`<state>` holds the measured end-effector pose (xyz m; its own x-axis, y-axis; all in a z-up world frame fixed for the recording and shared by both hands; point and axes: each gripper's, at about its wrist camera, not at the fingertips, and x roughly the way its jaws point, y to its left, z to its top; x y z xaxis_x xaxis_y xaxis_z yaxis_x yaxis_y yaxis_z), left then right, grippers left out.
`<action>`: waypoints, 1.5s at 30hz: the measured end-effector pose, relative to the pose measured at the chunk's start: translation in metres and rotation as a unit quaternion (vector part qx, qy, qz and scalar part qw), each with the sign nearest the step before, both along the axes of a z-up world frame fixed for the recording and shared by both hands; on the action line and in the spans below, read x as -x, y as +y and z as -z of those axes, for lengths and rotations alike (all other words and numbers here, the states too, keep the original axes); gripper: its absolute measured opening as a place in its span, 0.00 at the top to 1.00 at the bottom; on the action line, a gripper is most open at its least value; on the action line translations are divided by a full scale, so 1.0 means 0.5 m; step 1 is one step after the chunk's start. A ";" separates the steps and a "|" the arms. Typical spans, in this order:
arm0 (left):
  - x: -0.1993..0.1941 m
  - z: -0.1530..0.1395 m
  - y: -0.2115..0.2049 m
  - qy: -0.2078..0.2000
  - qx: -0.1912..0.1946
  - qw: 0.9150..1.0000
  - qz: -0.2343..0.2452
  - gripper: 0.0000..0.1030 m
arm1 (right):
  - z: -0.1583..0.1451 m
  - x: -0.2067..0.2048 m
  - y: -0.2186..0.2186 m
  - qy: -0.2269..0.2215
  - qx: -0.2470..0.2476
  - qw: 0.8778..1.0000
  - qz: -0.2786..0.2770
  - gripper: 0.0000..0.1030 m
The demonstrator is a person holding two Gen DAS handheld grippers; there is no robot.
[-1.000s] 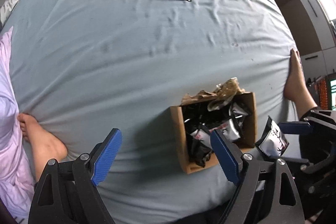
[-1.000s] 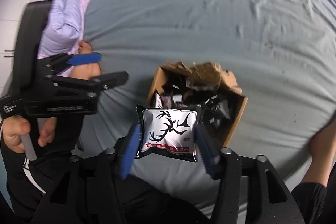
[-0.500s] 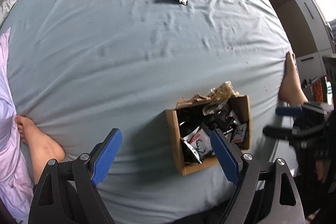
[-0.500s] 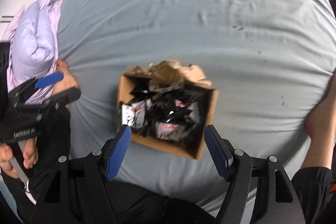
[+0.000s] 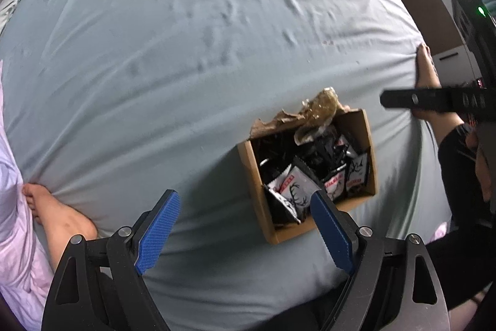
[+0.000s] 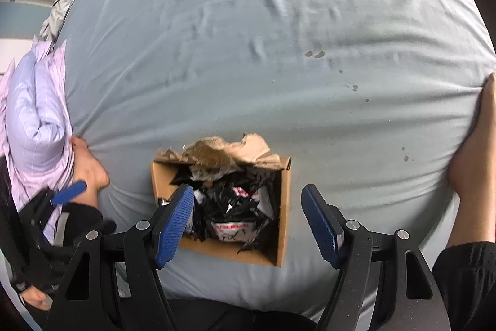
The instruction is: Organize snacks
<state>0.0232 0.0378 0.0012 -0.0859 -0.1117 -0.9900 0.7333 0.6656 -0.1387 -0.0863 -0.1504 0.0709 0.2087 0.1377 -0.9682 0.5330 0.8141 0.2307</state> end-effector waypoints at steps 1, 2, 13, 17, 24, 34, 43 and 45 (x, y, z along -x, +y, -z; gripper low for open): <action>0.001 0.001 0.000 0.001 0.000 1.000 0.001 0.15 | 0.004 -0.001 -0.007 -0.002 -0.007 1.000 0.008 0.31; 0.004 0.001 0.000 0.001 0.000 1.000 0.005 0.15 | 0.008 -0.001 -0.016 -0.004 -0.015 1.000 0.017 0.31; -0.012 0.040 -0.009 0.014 -0.001 1.000 0.005 0.15 | 0.060 -0.016 -0.109 0.008 -0.015 0.995 0.096 0.31; -0.034 0.062 0.004 0.040 0.005 0.999 -0.037 0.15 | 0.080 -0.039 -0.122 0.024 0.008 0.996 0.090 0.31; -0.045 0.103 0.022 0.084 -0.010 0.996 -0.039 0.12 | 0.084 -0.077 -0.129 -0.009 0.046 0.995 0.089 0.31; -0.046 0.098 0.009 0.082 -0.008 0.996 -0.032 0.12 | 0.115 -0.200 -0.129 0.030 0.128 0.990 0.058 0.31; -0.057 0.120 0.021 0.099 -0.019 0.994 -0.053 0.12 | 0.154 -0.316 -0.158 -0.013 0.096 0.994 0.056 0.31; -0.062 0.121 0.029 0.097 -0.016 0.993 -0.068 0.12 | 0.178 -0.333 -0.166 -0.007 0.094 0.994 0.050 0.31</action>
